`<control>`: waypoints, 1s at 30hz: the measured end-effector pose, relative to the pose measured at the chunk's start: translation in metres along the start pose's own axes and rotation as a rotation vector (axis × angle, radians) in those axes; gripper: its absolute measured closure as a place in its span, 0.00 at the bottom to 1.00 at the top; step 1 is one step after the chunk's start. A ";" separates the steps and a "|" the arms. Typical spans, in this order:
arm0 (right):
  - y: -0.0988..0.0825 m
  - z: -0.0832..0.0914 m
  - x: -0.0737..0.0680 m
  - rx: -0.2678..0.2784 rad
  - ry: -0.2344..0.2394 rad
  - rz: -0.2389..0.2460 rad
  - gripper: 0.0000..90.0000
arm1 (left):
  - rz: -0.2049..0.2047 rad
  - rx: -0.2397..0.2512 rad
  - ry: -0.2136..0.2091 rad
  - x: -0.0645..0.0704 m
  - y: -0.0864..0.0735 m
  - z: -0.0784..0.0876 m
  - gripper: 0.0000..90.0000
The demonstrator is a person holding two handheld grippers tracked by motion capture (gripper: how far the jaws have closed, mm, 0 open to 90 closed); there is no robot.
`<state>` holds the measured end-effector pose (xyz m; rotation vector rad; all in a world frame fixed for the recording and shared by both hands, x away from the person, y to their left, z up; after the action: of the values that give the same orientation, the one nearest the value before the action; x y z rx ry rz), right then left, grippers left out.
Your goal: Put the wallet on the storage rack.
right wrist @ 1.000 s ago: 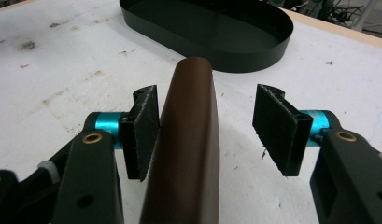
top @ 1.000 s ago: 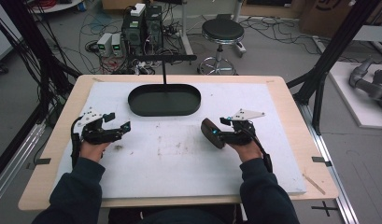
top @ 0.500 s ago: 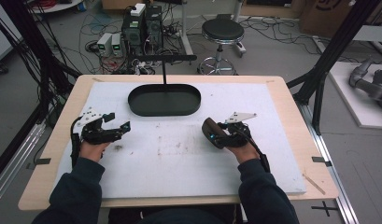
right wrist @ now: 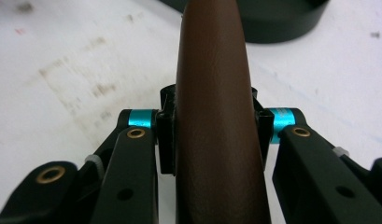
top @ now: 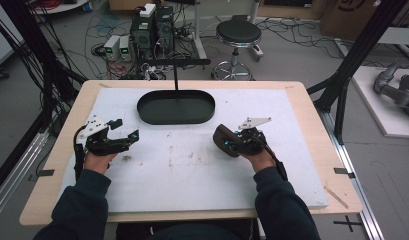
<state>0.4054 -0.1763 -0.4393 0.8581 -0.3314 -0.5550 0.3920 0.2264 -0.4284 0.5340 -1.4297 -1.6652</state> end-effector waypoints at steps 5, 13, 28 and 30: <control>0.029 -0.004 0.008 0.062 0.030 -0.017 0.72 | -0.052 -0.003 -0.013 0.003 -0.003 0.000 0.19; 0.080 -0.046 0.024 0.085 0.090 -0.048 0.72 | -0.032 -0.007 -0.022 0.003 -0.003 0.000 0.19; 0.123 -0.134 0.044 0.138 0.079 -0.232 0.72 | -0.013 -0.005 -0.030 0.003 -0.003 -0.001 0.19; 0.122 -0.143 0.046 0.143 0.067 -0.268 0.72 | -0.013 -0.006 -0.030 0.003 -0.003 -0.001 0.19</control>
<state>0.5523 -0.0508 -0.4288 1.0660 -0.1968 -0.7553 0.3897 0.2236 -0.4310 0.5180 -1.4453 -1.6940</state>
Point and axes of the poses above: each handheld gripper's, and its own axes: z roughly backward along the jaws, y roughly out of its top, x roughly to its right, the point moved 5 cm from there along -z, roughly forward along the jaws, and after that the axes turned 8 degrees about z, right-handed, at the moved point
